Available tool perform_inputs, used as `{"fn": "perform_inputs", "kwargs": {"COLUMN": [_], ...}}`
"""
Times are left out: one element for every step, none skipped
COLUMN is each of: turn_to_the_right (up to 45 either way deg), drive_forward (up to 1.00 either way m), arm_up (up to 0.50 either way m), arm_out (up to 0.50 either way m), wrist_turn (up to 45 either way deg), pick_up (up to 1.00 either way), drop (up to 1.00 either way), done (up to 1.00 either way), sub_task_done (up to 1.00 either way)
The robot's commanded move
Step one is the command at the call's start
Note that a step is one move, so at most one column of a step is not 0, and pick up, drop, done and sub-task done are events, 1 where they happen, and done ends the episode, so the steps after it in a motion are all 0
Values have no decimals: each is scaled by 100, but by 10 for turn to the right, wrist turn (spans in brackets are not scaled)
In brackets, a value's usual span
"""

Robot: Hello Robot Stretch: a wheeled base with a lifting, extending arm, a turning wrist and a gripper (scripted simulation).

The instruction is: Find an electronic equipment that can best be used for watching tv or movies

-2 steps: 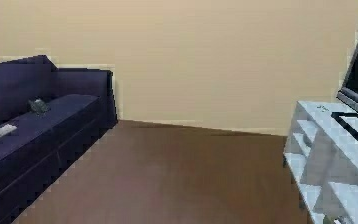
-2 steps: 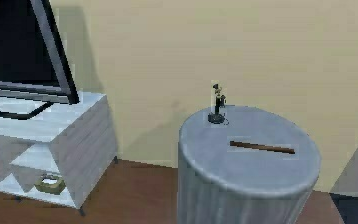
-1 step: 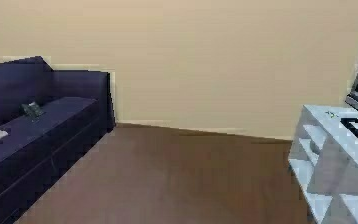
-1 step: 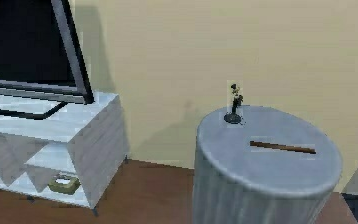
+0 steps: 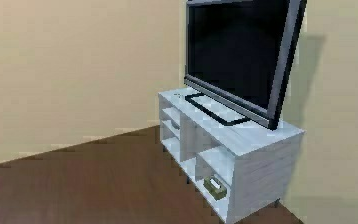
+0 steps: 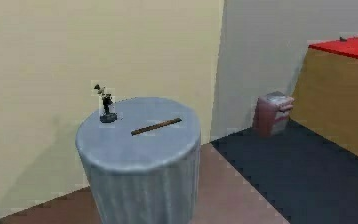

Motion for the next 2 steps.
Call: {"fn": "perform_inputs", "kwargs": {"turn_to_the_right": [0, 150], "drive_forward": [35, 0], "arm_up": [0, 0], "arm_out": [0, 0], "wrist_turn": [0, 0], "pick_up": [0, 0], "drop": [0, 0], "done": [0, 0], "sub_task_done": [0, 0]}}
